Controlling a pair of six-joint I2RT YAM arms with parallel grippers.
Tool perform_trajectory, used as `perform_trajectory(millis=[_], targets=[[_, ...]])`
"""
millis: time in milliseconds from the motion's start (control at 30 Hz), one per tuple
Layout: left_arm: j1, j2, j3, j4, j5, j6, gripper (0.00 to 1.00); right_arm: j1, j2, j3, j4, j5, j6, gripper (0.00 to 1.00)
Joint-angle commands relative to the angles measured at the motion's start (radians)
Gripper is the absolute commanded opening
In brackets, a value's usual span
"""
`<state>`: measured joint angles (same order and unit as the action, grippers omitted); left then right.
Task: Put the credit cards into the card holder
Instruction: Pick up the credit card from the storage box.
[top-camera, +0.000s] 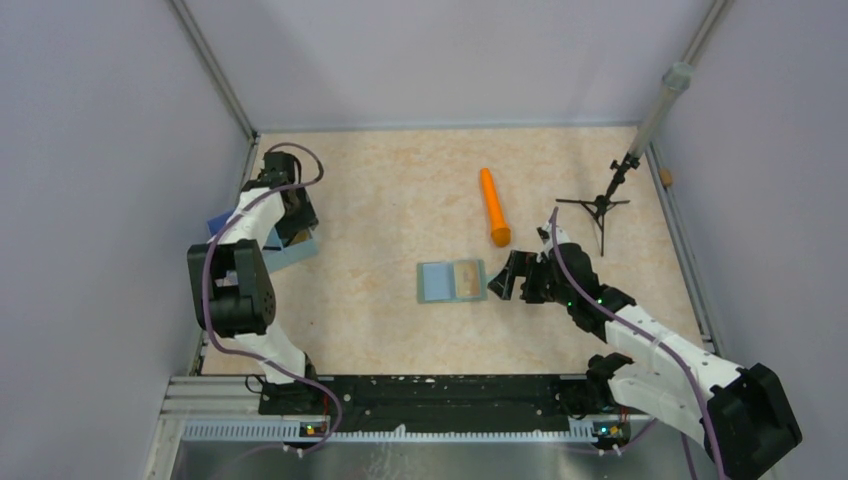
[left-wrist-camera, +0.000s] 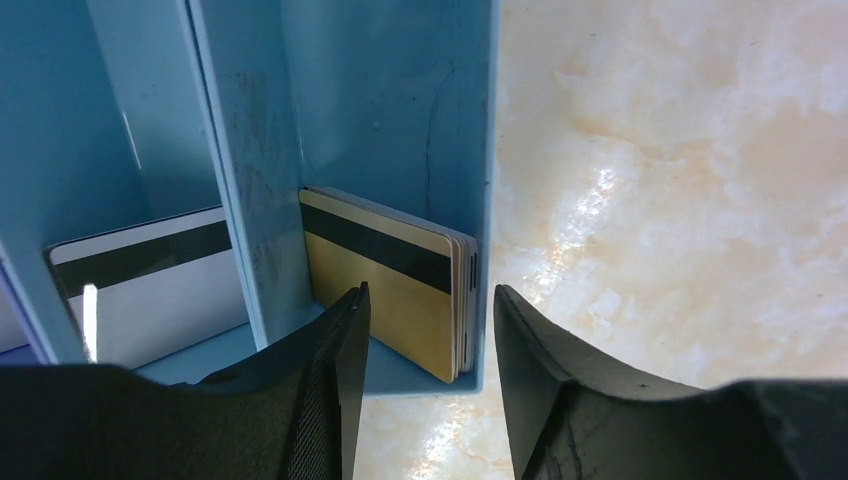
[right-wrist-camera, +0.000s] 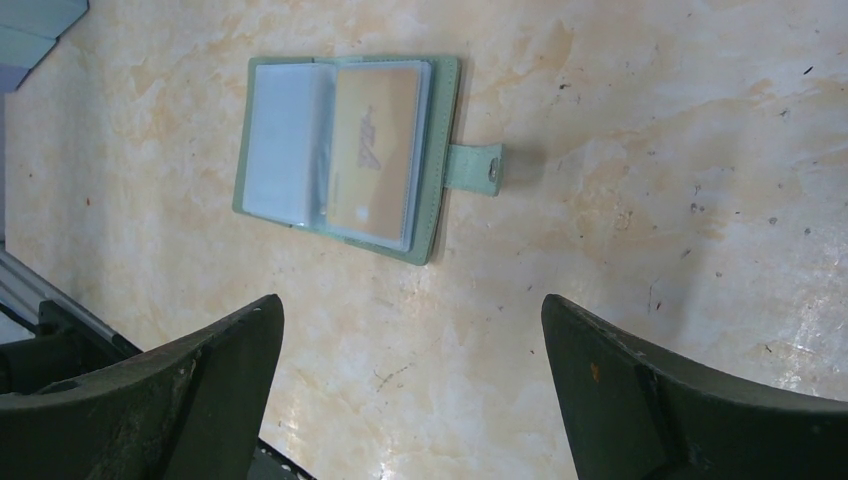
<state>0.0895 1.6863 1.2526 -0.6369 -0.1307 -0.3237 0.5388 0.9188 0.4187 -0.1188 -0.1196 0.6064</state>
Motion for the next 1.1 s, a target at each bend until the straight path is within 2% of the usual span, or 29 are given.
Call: perform_trajectory(millis=[0, 200, 600, 800, 900, 1067], targets=[[0.006, 0.051, 0.023, -0.022, -0.008, -0.014, 0.53, -0.008, -0.001, 0.003, 0.033, -0.009, 0.004, 0.97], [0.007, 0.035, 0.015, 0.011, 0.079, -0.011, 0.49, -0.008, 0.000, -0.002, 0.034, -0.008, 0.001, 0.97], [0.007, -0.025, -0.025, 0.048, 0.126, 0.006, 0.36, -0.008, 0.007, 0.000, 0.036, -0.015, 0.000, 0.97], [0.007, -0.023, -0.029, 0.042, 0.126, 0.020, 0.40, -0.008, 0.009, -0.003, 0.034, -0.014, 0.001, 0.97], [0.006, -0.022, -0.026, 0.043, 0.186, 0.026, 0.41, -0.008, 0.006, -0.003, 0.031, -0.014, 0.001, 0.97], [0.005, -0.005, -0.026, 0.036, 0.199, 0.038, 0.50, -0.007, 0.007, -0.007, 0.032, -0.016, -0.001, 0.98]])
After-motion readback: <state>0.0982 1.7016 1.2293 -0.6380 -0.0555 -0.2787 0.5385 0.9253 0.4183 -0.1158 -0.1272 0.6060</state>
